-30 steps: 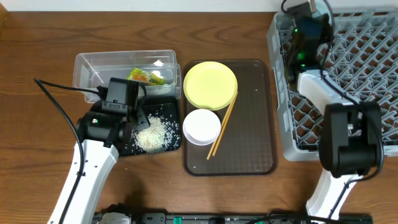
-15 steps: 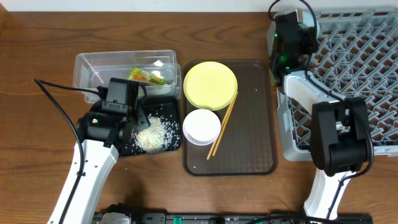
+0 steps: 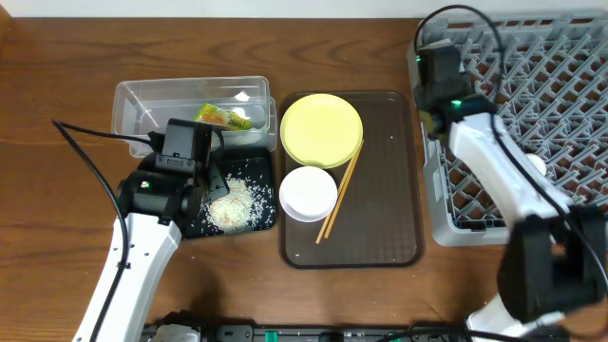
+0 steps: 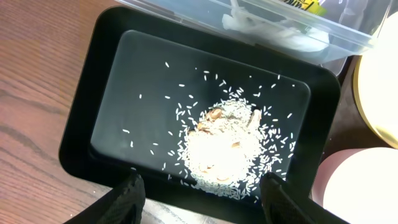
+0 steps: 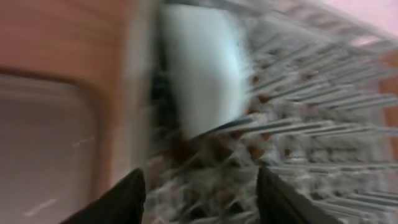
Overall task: Sort waste into correct bins and load items into the dishwasher rack
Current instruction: 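Grasp the white bowl with the right gripper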
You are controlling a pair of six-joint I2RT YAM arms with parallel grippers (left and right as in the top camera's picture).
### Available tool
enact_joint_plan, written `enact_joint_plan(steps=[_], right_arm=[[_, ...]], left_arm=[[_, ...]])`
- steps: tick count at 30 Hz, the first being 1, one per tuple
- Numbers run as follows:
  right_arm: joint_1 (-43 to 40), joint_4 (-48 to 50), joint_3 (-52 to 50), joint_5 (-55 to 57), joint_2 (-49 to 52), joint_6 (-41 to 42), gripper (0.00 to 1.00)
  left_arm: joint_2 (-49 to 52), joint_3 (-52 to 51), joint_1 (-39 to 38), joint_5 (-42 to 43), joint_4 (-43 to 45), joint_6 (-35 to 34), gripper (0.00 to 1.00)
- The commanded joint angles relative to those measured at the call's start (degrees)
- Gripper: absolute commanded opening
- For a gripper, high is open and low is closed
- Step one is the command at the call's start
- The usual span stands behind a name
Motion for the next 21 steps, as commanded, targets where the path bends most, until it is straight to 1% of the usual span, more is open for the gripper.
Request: enact_joint_plan(steps=[1, 4, 7, 10, 13, 18, 19, 20, 21], right_arm=[[2.2, -4.1, 0.1, -25.2, -4.5, 7.4, 0.56], [5.0, -9.0, 0.0, -36.9, -4.8, 11.3, 0.58], [8.2, -12.3, -0.8, -41.5, -3.4, 13.0, 0.57], [12.2, -14.5, -1.8, -40.8, -1.1, 13.4, 0.58], [15.9, -14.6, -2.7, -39.9, 2.3, 14.0, 0.51], [20.0, -14.6, -2.9, -36.5, 9.3, 18.9, 0.48], [20.5, -14.4, -2.9, -36.5, 10.4, 19.6, 0.45], [20.8, -14.1, -2.9, -36.5, 11.5, 20.2, 0.4], [21.0, -13.7, -2.9, -36.5, 12.4, 20.5, 0.28]], left_arm=[[0.2, 0.8, 0.3, -0.9, -0.3, -0.3, 0.63], [0.2, 0.8, 0.3, -0.9, -0.3, -0.3, 0.63], [0.2, 0.8, 0.3, -0.9, -0.3, -0.3, 0.63], [0.2, 0.8, 0.3, -0.9, -0.2, -0.3, 0.63], [0.2, 0.8, 0.3, -0.9, -0.3, -0.3, 0.63], [0.2, 0.8, 0.3, -0.9, -0.3, -0.3, 0.63], [0.2, 0.8, 0.3, -0.9, -0.3, -0.3, 0.63], [0.2, 0.8, 0.3, -0.9, -0.3, -0.3, 0.63], [0.2, 0.8, 0.3, -0.9, -0.3, -0.3, 0.63]])
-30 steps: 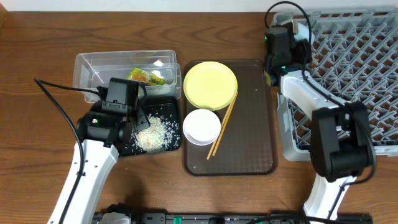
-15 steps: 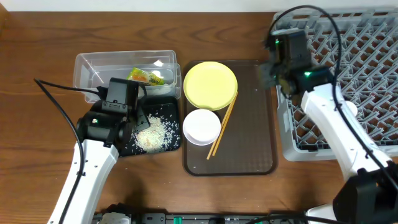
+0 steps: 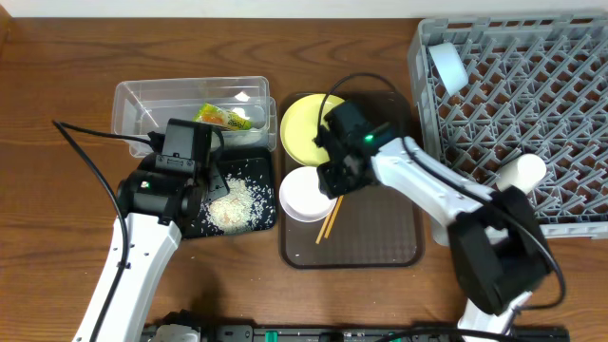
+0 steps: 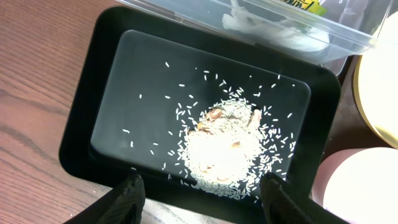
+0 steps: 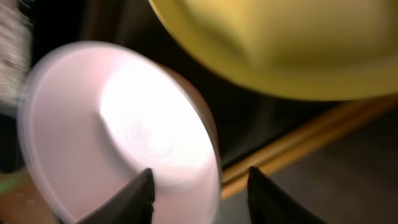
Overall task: Sort waste into correct bins and load items into the dishwasher rack
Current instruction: 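Grasp the white bowl with the right gripper, then place the white bowl in the back of the dish rack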
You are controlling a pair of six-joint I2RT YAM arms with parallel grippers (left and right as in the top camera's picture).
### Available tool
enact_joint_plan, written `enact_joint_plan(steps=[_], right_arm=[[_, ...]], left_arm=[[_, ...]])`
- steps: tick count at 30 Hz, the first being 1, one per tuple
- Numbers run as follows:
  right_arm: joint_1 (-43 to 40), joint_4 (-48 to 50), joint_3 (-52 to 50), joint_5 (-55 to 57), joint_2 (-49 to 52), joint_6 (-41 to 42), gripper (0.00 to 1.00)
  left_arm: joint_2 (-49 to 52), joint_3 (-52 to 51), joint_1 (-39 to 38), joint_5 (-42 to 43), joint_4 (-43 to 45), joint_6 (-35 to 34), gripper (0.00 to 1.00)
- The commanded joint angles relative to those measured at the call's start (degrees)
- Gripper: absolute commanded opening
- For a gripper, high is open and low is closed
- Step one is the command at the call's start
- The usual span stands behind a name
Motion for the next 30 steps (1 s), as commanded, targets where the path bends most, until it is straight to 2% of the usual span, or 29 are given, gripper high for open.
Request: enact_joint_plan(steps=[1, 2, 4, 9, 16, 19, 23, 30], right_arm=[[0.8, 0.8, -0.4, 0.7, 2.6, 3.7, 0.16], [0.8, 1.3, -0.4, 0.8, 2.7, 3.7, 0.07], [0.0, 1.8, 0.4, 1.5, 1.8, 3.7, 0.02], [-4.6, -0.2, 5.4, 9.9, -4.4, 3.5, 0.01], [-15.8, 1.6, 9.6, 30.4, -16.0, -3.4, 0.01], [-20.9, 6.7, 9.6, 42.2, -18.1, -6.9, 0.01], [-26.2, 19.0, 9.6, 59.1, -17.1, -13.0, 0.01], [-33.2, 41.6, 9.6, 60.2, -11.8, -29.6, 0.01]], left_arm=[[0.2, 0.8, 0.3, -1.0, -0.2, -0.3, 0.62], [0.2, 0.8, 0.3, -1.0, -0.2, -0.3, 0.62], [0.2, 0.8, 0.3, -0.9, -0.2, -0.3, 0.63], [0.2, 0.8, 0.3, -1.0, -0.2, -0.3, 0.63], [0.2, 0.8, 0.3, -0.9, -0.2, -0.3, 0.62], [0.2, 0.8, 0.3, -0.9, -0.2, -0.3, 0.63], [0.2, 0.8, 0.3, -1.0, -0.2, -0.3, 0.63], [0.2, 0.8, 0.3, -1.0, -0.2, -0.3, 0.62]])
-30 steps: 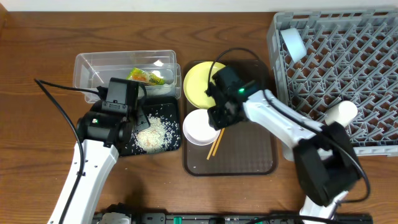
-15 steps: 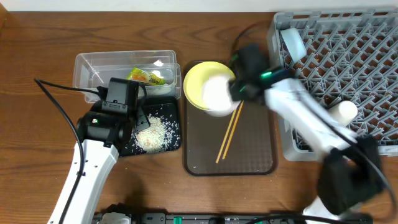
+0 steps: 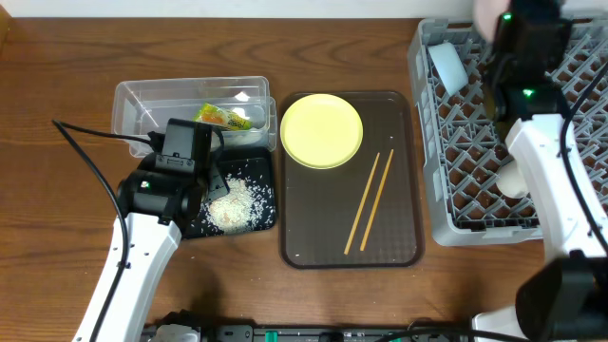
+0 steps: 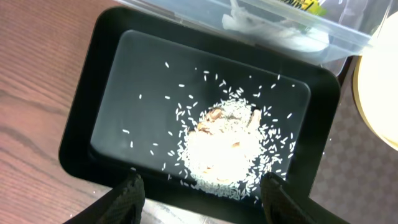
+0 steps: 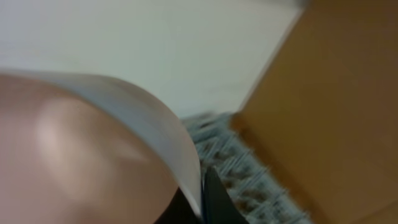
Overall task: Sort waste into correct bins and load items into the dishwasher rack
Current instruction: 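Place the white bowl in the back of the dish rack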
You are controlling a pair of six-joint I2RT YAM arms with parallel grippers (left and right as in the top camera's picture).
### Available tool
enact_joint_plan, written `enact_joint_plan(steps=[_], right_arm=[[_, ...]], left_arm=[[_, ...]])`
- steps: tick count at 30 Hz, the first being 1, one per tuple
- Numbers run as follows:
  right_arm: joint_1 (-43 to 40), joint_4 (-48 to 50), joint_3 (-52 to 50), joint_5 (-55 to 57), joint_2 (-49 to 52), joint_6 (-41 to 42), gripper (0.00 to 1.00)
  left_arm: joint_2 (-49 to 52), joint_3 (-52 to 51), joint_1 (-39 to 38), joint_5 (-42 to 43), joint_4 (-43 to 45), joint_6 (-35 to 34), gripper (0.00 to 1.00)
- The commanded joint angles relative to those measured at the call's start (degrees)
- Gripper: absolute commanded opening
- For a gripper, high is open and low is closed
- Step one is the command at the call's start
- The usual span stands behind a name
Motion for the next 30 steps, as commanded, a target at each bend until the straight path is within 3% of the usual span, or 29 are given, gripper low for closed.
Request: enact_joint_plan(steps=[1, 7, 11, 21, 30], right_arm=[[-2.7, 6.1, 0.0, 5.0, 3.7, -12.5, 0.02], [-5.0, 30.8, 0.0, 17.3, 13.5, -27.5, 0.02], [-5.4, 38.2, 0.0, 17.6, 20.1, -35.9, 0.02], [-3.5, 37.1, 0.0, 17.7, 29.0, -33.8, 0.01], [-0.6, 20.8, 0.0, 17.7, 29.6, -18.1, 0.01]], left_arm=[[0.2, 0.8, 0.3, -0.9, -0.3, -0.3, 0.63], [0.2, 0.8, 0.3, -0.9, -0.3, -0.3, 0.63], [0.2, 0.8, 0.3, -0.9, -0.3, -0.3, 0.63], [0.2, 0.8, 0.3, -0.9, 0.0, -0.3, 0.62], [0.2, 0.8, 0.3, -0.9, 0.0, -0.3, 0.63]])
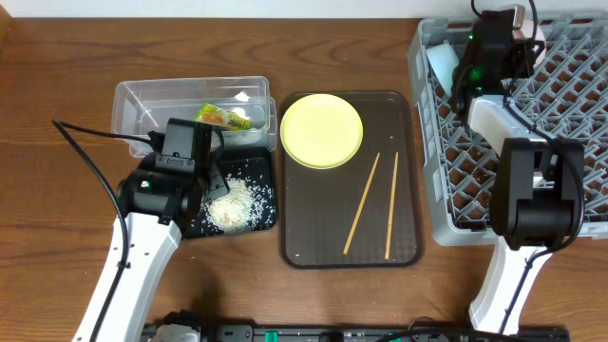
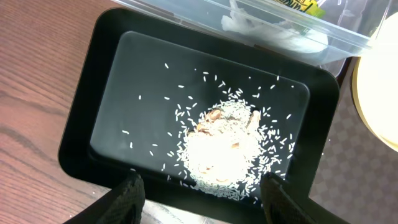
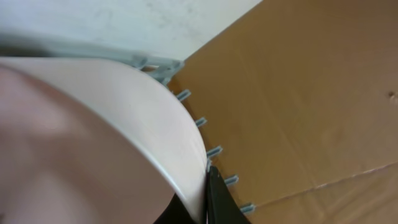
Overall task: Sort waste into correct bins and load items into the dishwasher rack
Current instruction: 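Place the white bowl in the back of the dish rack, then grasp one chopstick on the brown tray with the right gripper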
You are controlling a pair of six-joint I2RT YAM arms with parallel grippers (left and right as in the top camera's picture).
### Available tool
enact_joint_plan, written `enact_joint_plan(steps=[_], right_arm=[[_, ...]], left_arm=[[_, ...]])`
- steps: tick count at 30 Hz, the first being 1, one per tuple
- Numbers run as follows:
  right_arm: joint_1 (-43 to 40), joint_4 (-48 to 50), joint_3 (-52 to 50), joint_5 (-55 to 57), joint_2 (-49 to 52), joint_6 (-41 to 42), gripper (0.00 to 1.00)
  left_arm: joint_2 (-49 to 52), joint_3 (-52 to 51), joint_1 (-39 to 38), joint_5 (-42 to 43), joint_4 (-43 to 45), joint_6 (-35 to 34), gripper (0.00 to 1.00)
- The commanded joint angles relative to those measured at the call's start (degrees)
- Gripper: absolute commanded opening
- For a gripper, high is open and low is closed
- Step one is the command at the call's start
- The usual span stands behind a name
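Note:
My right gripper (image 1: 518, 24) is at the far edge of the grey dishwasher rack (image 1: 570, 85), shut on the rim of a white bowl (image 1: 532, 27). That bowl (image 3: 93, 137) fills the right wrist view, its rim pinched between the fingers of my right gripper (image 3: 207, 180), with rack tines behind. My left gripper (image 2: 202, 205) hangs open over a black tray (image 2: 81, 124) of spilled rice (image 2: 221, 149), holding nothing. A yellow plate (image 1: 322, 129) and two chopsticks (image 1: 362, 202) lie on the brown serving tray (image 1: 404, 237).
A clear plastic bin (image 1: 142, 104) behind the black tray holds a yellow-green wrapper (image 1: 220, 116) and crumpled white paper (image 2: 273, 34). A white cup (image 1: 443, 63) lies in the rack's near-left corner. Bare wooden table surrounds everything.
My right gripper, still holding the bowl, has shifted slightly left along the rack's far edge. One chopstick now lies apart from the other on the serving tray. The left arm has not moved.
First my right gripper was at the rack's left corner by the white cup, with the bowl on the serving tray. Then it was at the bowl on that tray. Later the bowl was off the tray, held over the rack, and now at its far edge.

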Motion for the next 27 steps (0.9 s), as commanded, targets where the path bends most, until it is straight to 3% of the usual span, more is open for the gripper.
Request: enact_joint_plan(steps=[1, 6, 10, 16, 21, 27], right_arm=[[1.5, -5.4, -0.8, -0.5, 0.7, 7.8, 0.01], [3.7, -12.6, -0.8, 0.1, 0.2, 12.9, 0.04], [4.7, -20.0, -0.8, -1.4, -2.6, 20.6, 0.21], [4.7, -37.4, -0.8, -17.3, -12.0, 28.5, 0.55], [4.8, -53.1, -0.8, -34.7, -21.9, 34.5, 0.58], [6.3, -69.7, -0.8, -69.5, -29.0, 34.5, 0.55]], left_arm=[[0.1, 0.7, 0.3, -0.9, -0.1, -0.3, 0.63], [0.1, 0.7, 0.3, -0.9, -0.1, -0.3, 0.63], [0.1, 0.7, 0.3, -0.9, -0.1, -0.3, 0.63], [0.1, 0.7, 0.3, -0.9, -0.1, -0.3, 0.63], [0.1, 0.7, 0.3, -0.9, -0.1, -0.3, 0.63], [0.1, 0.7, 0.3, -1.0, -0.1, -0.3, 0.63]])
